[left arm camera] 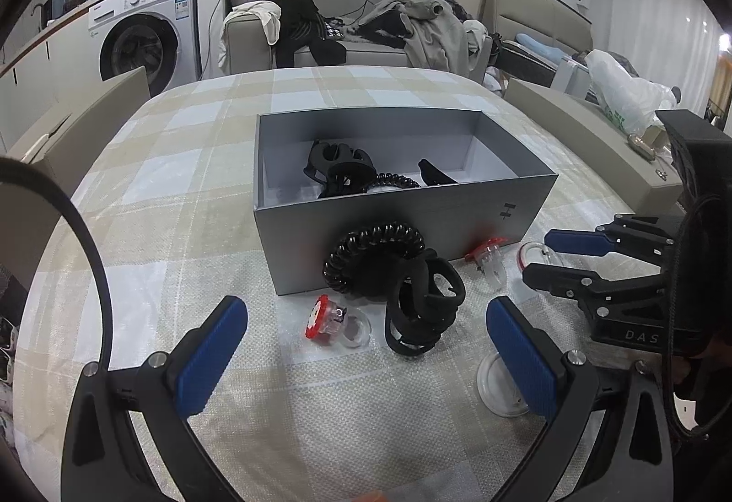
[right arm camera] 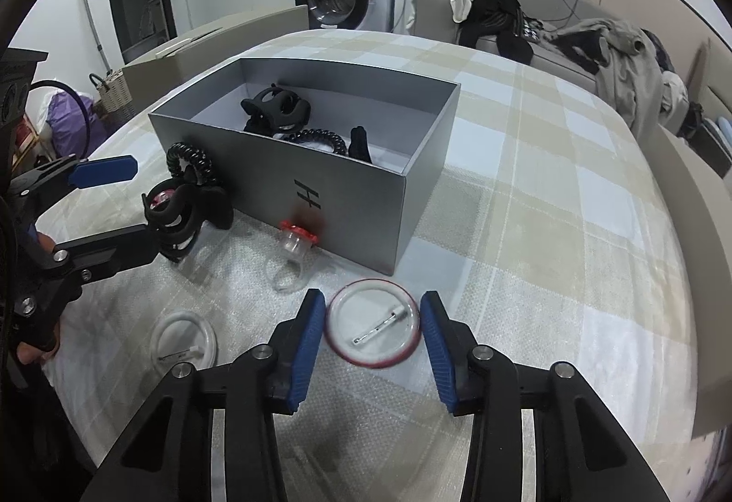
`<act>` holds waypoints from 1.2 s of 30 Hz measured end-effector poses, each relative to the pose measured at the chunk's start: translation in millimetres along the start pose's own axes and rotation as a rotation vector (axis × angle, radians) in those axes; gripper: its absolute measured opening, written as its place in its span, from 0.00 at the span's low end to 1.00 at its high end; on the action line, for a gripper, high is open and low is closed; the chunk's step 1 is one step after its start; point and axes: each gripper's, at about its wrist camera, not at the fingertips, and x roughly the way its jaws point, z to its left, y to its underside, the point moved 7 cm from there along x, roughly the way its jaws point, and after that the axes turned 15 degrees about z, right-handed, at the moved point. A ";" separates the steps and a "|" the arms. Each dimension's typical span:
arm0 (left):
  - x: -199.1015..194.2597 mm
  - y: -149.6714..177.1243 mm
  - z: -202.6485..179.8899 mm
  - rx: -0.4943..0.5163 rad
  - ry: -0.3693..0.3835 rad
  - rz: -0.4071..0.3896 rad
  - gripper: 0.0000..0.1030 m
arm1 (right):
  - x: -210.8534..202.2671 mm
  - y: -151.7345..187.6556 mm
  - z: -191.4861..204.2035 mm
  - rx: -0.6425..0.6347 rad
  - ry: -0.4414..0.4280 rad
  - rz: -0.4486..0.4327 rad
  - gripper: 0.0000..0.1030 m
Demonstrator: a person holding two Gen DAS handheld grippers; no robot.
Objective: Organize jewelry
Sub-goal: 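Grasp the red-rimmed clear lid with the right gripper while the left grasps the black coil tie, then carry the lid and coil tie over the grey box and lower them in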
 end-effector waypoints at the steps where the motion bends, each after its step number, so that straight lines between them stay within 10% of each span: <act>1: 0.0 0.4 0.0 0.001 -0.010 0.000 0.99 | -0.4 0.8 -0.3 0.001 -0.005 -0.001 0.40; 13: -0.9 -1.4 -9.6 -0.015 0.022 0.009 0.97 | -28.1 8.5 -3.6 0.066 -0.125 -0.091 0.40; 21: 7.7 0.4 -21.3 0.061 0.003 0.037 0.25 | -30.4 9.1 5.5 0.057 -0.159 -0.106 0.40; 36: -21.1 6.3 -20.8 0.041 0.091 -0.036 0.25 | -46.1 8.1 14.7 0.048 -0.179 -0.150 0.40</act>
